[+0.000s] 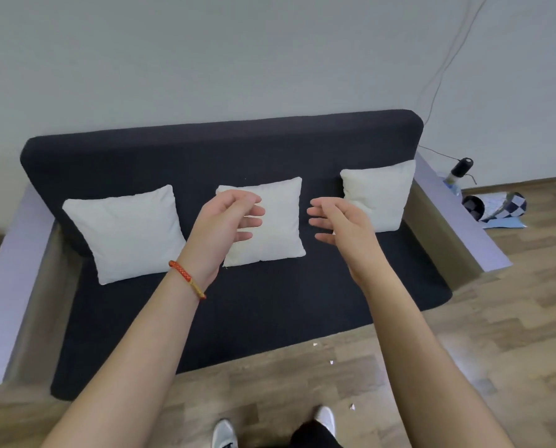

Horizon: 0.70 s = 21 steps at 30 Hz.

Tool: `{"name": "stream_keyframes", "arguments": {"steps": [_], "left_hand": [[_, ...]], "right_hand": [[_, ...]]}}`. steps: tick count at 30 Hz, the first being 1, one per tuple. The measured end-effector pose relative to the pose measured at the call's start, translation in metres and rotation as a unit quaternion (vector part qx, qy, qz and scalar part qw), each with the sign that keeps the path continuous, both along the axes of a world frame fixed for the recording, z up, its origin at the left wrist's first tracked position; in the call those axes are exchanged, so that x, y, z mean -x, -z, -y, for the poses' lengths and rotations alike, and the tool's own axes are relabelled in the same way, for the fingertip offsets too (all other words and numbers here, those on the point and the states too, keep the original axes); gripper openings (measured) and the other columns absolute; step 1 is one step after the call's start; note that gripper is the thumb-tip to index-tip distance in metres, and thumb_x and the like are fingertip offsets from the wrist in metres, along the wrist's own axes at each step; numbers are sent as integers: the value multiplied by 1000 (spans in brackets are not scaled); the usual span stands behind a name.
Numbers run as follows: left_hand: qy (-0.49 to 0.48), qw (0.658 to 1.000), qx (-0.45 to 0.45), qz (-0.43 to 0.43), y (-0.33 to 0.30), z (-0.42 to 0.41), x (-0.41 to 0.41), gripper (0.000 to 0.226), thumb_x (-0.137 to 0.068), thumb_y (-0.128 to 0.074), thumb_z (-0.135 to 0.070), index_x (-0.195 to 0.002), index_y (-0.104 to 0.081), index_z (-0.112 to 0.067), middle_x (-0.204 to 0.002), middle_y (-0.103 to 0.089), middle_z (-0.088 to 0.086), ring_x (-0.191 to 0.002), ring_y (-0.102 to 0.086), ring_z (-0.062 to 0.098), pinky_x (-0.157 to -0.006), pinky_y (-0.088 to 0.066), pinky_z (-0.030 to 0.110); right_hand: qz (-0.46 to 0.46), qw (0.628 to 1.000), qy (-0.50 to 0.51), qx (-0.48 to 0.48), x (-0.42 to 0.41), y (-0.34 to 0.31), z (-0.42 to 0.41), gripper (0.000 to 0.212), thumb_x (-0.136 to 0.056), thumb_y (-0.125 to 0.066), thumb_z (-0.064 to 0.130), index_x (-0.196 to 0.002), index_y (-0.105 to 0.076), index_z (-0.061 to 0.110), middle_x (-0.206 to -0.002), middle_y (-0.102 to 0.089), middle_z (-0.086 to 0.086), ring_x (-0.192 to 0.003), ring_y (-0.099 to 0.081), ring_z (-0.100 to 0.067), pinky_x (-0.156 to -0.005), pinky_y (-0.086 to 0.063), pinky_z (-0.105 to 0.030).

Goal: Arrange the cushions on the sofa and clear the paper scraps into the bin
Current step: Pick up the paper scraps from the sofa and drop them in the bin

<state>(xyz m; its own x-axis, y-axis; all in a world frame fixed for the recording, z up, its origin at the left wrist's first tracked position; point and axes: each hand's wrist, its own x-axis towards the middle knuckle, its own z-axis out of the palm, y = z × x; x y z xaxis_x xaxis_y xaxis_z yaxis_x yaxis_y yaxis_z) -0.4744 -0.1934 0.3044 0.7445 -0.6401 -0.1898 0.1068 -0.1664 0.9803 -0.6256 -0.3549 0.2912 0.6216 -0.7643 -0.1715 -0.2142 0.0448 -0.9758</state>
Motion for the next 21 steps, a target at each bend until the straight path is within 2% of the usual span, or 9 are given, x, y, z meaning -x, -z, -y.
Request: {"name": "stream_keyframes", "arguments": {"steps": [10,16,21], "left_hand": [[-49,998,-45,-21,31,82,77,22,-103,-60,-36,-113,-74,-21,-107,-79,-1,-99,-77,15,-89,-62,36],[-40,992,-99,-62,93,131,115,24,-103,-61,-35,-117,-72,-19,-107,-79,0,-100,-77,17,-88,-63,34],[29,981,-175,-82,196,181,137,20,-101,-61,-36,-112,-72,-23,-104,-80,-4,-95,-77,12,-89,-65,36]], "right_hand": [[-40,995,-90,-4,37,30,86,23,-103,-53,34,-111,-74,29,-112,-76,8,-105,-72,-7,-96,-61,-39],[-97,990,-76,-61,86,108,117,22,-103,-56,34,-112,-75,27,-110,-76,7,-102,-73,-7,-95,-61,-39],[-139,986,-25,-91,118,209,141,20,-102,-59,31,-109,-76,23,-107,-77,4,-101,-74,-12,-91,-61,-38]]}}
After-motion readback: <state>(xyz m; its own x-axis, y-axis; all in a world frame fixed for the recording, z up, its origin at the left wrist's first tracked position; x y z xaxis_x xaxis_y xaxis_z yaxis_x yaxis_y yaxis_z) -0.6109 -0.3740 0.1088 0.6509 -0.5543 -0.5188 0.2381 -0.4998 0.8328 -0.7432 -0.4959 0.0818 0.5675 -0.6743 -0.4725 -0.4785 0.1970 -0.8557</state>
